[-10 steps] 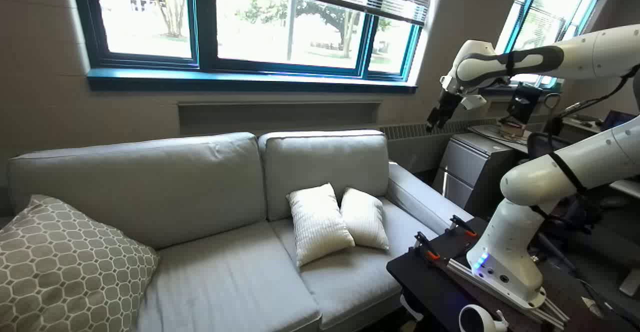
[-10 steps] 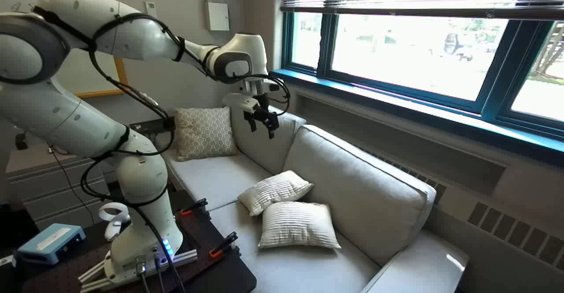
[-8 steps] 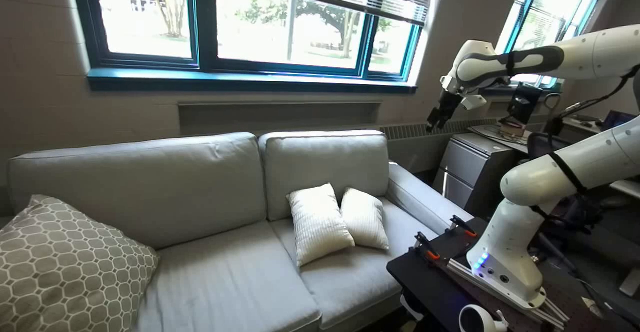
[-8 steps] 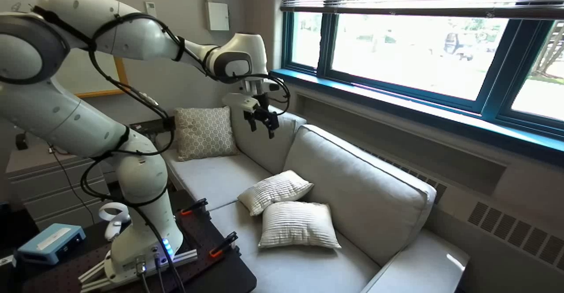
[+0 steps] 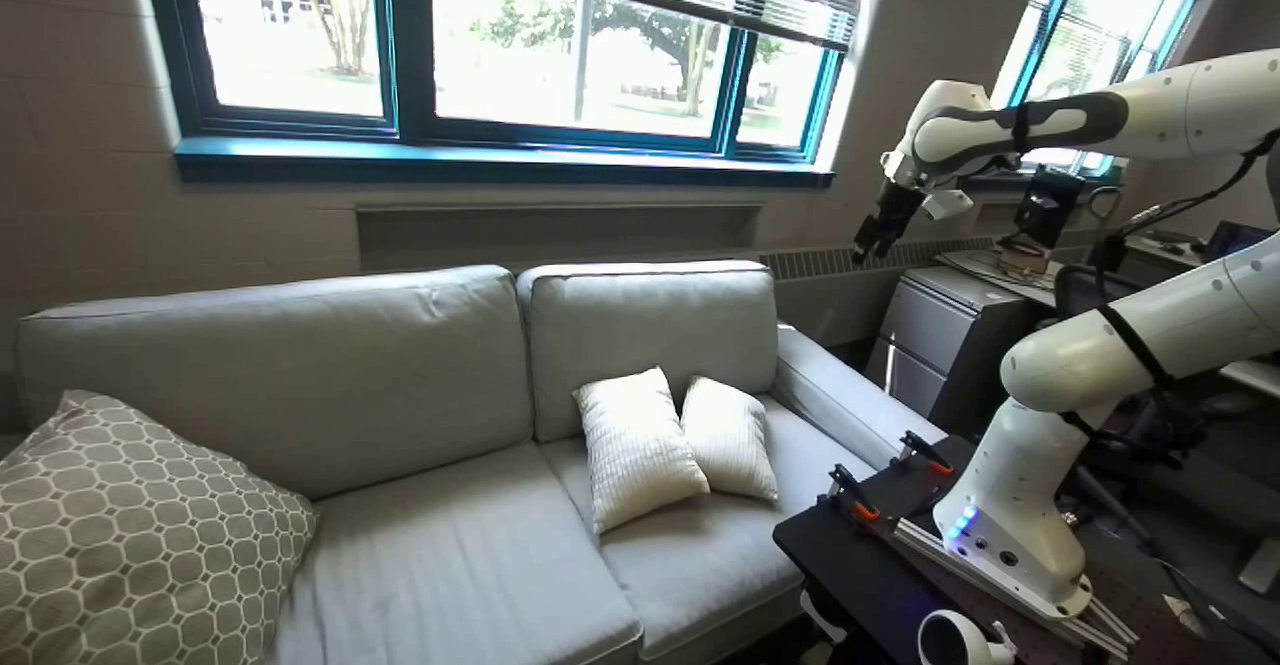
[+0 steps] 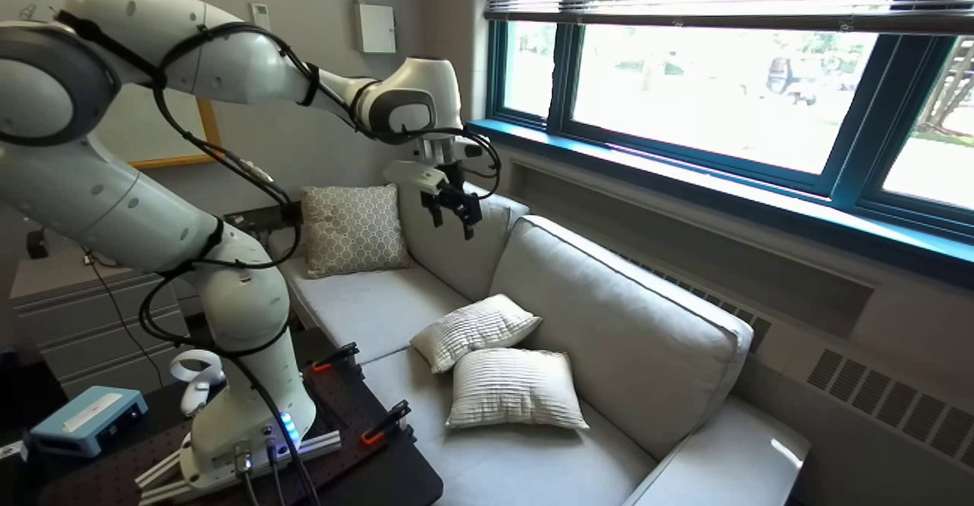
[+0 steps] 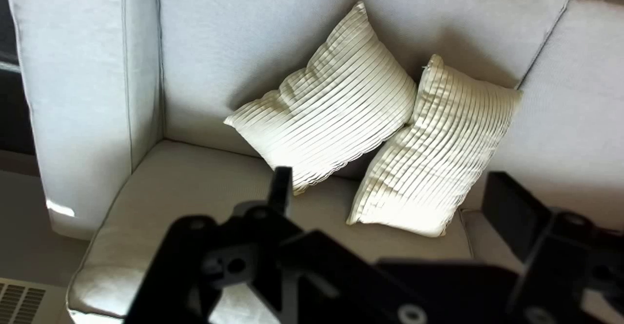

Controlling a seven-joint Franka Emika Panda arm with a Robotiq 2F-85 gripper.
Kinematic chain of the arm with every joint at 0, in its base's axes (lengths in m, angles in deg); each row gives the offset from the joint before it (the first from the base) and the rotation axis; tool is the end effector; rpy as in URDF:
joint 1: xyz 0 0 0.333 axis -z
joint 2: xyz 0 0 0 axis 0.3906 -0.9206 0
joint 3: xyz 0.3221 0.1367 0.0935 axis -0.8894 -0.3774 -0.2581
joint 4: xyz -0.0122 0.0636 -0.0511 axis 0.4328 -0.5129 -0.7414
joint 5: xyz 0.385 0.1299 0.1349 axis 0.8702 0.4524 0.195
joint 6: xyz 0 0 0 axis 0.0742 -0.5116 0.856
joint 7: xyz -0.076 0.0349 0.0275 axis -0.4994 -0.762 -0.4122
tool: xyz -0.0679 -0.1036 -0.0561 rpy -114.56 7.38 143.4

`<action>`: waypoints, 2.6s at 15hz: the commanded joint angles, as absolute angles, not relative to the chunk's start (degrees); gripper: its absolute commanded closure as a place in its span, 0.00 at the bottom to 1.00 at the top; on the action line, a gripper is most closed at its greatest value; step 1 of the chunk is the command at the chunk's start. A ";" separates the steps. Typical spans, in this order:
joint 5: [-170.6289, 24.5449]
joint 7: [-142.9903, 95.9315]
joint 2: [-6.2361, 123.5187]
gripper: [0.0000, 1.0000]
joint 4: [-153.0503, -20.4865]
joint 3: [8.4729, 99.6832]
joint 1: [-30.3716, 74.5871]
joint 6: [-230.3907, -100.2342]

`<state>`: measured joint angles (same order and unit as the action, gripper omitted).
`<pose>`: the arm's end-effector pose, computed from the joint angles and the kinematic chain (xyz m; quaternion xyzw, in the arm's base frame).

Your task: Arrange the small pillows on the right side of the sofa

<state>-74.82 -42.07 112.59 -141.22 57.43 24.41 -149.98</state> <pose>0.3738 -0.0658 0.4876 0.9938 0.0720 0.0834 0.0143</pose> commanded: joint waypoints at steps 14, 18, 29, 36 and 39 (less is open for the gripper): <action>-72.97 -35.85 106.95 0.00 -139.59 57.44 26.02 -157.56; -68.38 -32.56 96.06 0.00 -134.26 60.25 27.49 -165.87; -47.23 -33.04 59.71 0.00 -102.51 59.46 28.50 -160.96; -51.22 -30.74 50.48 0.00 -93.08 56.14 29.99 -153.22; -51.42 -30.68 49.47 0.00 -91.27 56.09 30.18 -152.17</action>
